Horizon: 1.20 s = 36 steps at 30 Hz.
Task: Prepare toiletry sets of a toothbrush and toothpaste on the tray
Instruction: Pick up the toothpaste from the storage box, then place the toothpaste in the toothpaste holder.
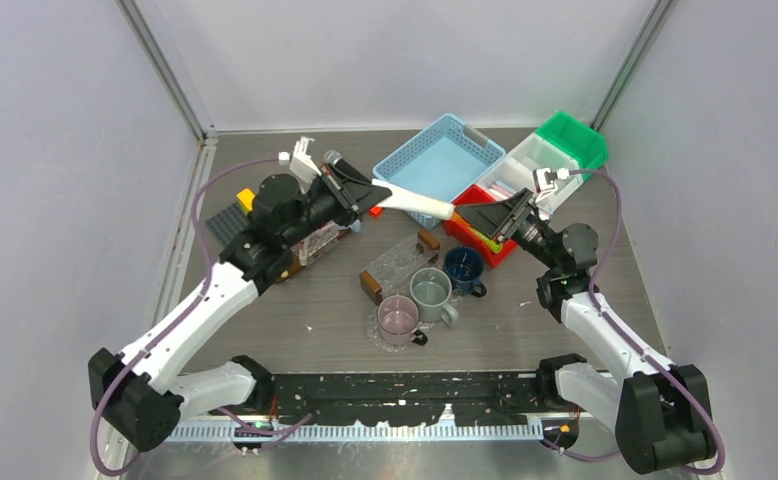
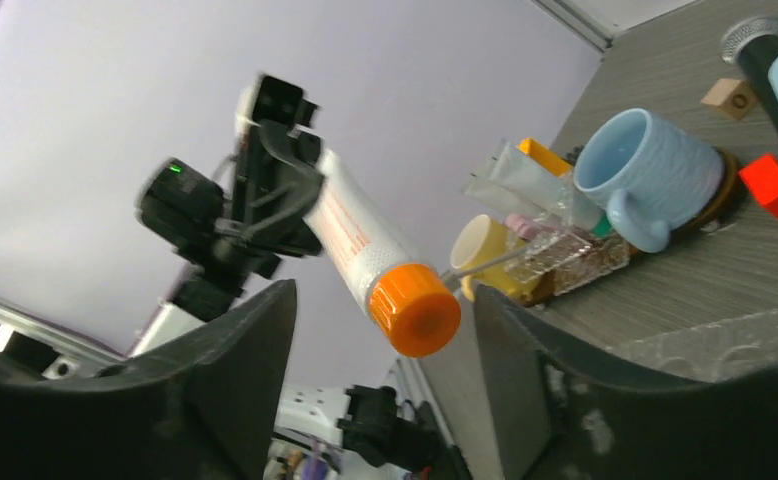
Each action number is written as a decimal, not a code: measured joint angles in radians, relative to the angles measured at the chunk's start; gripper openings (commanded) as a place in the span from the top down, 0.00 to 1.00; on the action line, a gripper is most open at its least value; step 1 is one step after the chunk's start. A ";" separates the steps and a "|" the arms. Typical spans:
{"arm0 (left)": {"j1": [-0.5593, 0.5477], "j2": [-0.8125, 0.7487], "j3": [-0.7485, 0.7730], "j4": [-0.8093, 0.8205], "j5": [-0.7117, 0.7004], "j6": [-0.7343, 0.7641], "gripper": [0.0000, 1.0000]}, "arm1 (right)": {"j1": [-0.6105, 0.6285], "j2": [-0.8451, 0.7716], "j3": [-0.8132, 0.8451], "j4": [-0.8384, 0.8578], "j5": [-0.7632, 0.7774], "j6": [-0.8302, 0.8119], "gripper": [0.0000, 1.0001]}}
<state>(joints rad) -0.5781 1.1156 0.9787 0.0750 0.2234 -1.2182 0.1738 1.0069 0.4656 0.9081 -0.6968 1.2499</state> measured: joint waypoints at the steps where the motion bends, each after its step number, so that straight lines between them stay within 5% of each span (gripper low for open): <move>1: -0.002 -0.008 0.023 -0.036 -0.007 0.026 1.00 | 0.009 -0.003 0.000 -0.024 0.001 -0.017 0.07; 11: -0.003 -0.055 0.297 -0.435 -0.123 0.346 1.00 | 0.086 -0.029 0.110 -0.539 0.094 -0.286 0.00; 19: -0.087 0.051 0.452 -0.646 -0.235 0.586 1.00 | 0.089 -0.097 0.324 -1.100 0.428 -0.544 0.00; 24: -0.210 0.149 0.462 -0.702 -0.333 0.713 1.00 | 0.089 -0.199 0.332 -1.250 0.619 -0.610 0.00; 36: -0.304 0.294 0.456 -0.630 -0.417 0.926 1.00 | 0.089 -0.521 0.251 -1.279 0.910 -0.713 0.01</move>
<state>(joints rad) -0.8818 1.4094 1.4345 -0.5552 -0.1936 -0.2924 0.2626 0.4862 0.7166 -0.3706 0.2131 0.5365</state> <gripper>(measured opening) 0.026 0.996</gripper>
